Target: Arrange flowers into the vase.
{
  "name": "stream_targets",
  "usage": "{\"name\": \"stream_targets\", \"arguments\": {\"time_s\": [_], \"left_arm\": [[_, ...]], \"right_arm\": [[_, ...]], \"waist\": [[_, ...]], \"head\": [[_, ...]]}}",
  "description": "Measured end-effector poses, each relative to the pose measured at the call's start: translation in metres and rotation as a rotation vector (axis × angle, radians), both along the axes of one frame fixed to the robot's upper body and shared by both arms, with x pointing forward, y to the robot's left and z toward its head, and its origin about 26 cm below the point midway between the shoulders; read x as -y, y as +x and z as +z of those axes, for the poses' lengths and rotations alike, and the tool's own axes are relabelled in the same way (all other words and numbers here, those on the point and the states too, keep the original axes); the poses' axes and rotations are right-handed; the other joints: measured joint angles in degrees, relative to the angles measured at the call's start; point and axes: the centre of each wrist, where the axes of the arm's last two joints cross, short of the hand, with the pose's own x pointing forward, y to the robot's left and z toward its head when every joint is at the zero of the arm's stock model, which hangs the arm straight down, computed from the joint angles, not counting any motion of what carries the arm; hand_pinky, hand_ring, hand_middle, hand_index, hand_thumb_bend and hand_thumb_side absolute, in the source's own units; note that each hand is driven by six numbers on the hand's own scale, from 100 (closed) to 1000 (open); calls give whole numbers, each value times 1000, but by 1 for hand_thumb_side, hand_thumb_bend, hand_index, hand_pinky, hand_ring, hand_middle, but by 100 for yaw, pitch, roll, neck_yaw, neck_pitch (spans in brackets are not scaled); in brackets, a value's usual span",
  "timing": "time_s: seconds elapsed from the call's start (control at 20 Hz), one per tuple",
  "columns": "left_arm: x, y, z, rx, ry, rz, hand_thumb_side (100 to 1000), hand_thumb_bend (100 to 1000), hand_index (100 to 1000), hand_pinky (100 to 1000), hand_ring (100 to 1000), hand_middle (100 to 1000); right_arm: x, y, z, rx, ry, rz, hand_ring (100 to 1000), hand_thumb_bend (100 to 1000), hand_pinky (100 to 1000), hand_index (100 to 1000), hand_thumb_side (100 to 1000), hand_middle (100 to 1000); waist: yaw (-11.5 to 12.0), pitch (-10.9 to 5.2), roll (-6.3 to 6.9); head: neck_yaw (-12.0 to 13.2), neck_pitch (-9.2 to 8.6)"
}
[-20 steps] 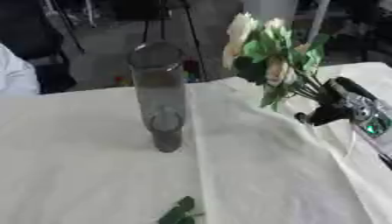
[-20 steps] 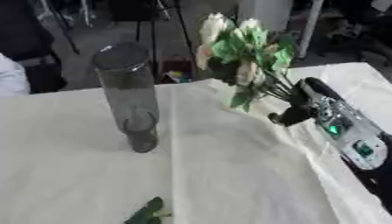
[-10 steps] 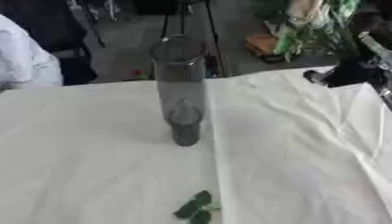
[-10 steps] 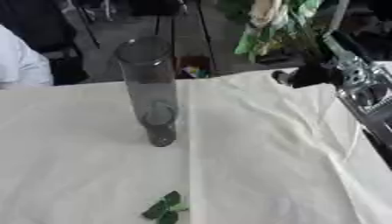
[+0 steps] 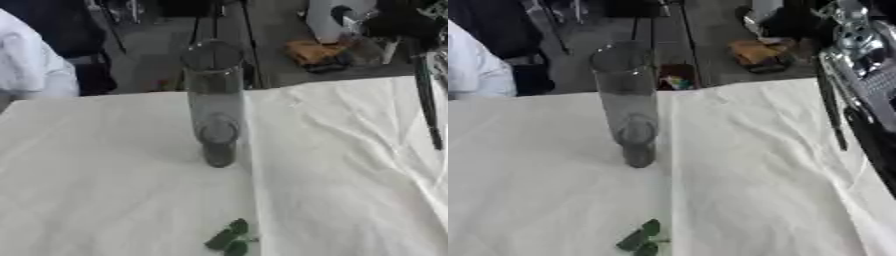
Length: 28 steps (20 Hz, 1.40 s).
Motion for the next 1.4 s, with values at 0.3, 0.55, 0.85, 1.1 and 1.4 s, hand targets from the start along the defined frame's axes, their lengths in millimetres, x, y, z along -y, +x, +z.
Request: {"name": "stream_targets", "arguments": {"time_s": [0.3,0.55,0.85,1.1,1.4], "left_arm": [[1,0,1,2,5,-6,1000,182,1000,891,995,922],[4,0,2,2,6,-19,1000,179,1000,892,996,923],[6,0,2,-2,12,-29,1000,177,1000,892,996,923],[7,0,2,0,14,-32,1000,176,1000,893,997,924],[10,0,6,13,26,-45,1000,176,1000,893,997,924]], "right_arm": [[-10,1,12,153,110,112,100,443,100,100,100,100],[-15,2,26,264,163,170,100,438,100,100,100,100],[-19,3,37,335,188,198,100,436,100,100,100,100],[-25,3,51,383,192,216,100,436,100,100,100,100],[-37,2,69,430,196,253,100,434,100,100,100,100]], "waist": [[113,46,-25],[173,99,-29],[258,157,-51],[319,191,-127],[441,229,-228]], "head": [[-74,-85],[-137,-166],[-152,-260],[-167,-307],[-176,-337]]}}
